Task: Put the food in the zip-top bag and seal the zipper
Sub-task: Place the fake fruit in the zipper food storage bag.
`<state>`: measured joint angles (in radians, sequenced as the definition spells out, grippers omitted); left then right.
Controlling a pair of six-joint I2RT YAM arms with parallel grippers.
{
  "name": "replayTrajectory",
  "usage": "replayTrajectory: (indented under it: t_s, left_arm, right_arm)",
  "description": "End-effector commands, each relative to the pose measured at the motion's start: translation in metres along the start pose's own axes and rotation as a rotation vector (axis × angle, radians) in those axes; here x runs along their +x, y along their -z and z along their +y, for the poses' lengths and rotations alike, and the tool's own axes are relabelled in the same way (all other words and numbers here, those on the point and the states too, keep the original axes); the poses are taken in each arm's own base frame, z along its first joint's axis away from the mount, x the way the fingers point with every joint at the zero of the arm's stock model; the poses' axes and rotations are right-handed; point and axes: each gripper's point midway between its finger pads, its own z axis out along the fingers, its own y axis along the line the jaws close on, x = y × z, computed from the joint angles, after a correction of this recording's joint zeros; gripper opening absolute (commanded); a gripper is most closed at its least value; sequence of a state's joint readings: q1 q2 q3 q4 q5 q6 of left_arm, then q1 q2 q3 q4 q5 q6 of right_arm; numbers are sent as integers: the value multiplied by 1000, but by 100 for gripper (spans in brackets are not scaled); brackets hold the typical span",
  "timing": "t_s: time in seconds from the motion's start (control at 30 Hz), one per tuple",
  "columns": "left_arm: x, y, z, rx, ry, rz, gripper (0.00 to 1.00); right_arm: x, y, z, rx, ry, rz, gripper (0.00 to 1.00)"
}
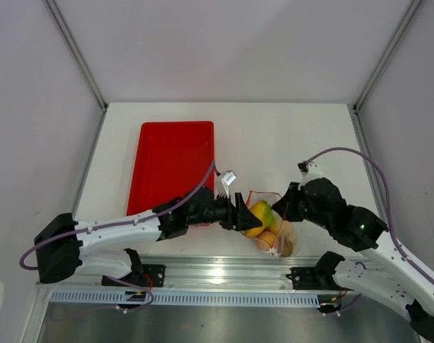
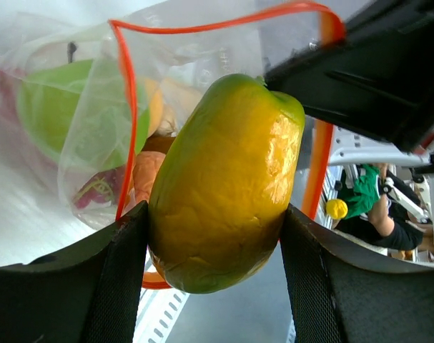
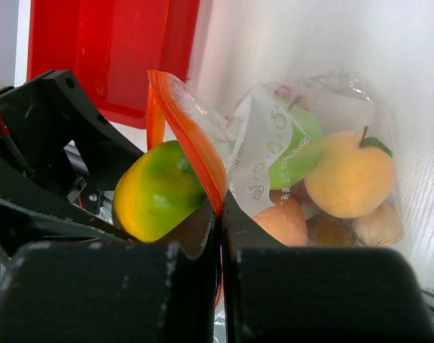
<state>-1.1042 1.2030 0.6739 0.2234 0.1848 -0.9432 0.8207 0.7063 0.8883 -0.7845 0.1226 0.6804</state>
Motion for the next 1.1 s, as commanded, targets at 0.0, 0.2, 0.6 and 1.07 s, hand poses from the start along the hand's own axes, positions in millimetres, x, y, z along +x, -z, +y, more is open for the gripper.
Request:
replayTrajectory:
  t_s: [0.0,0.2,0.6,1.07]
  left_arm:
    - [-18,-6,-9,-70,69,-29,2]
    - [-7,-9,0,-169,144,34,31]
    - [-12,-7,-18,-164,26,24,100]
    - [-37,51,25,-416,-123,-146,98]
  right_arm:
    - [-18,12,12,-41,-17,-54,0]
    - [-19,10,18,-66,-23,-55,0]
    - [-26,15,22,-67,-12,-66,0]
    - [-17,17,18,-67,15,-28,0]
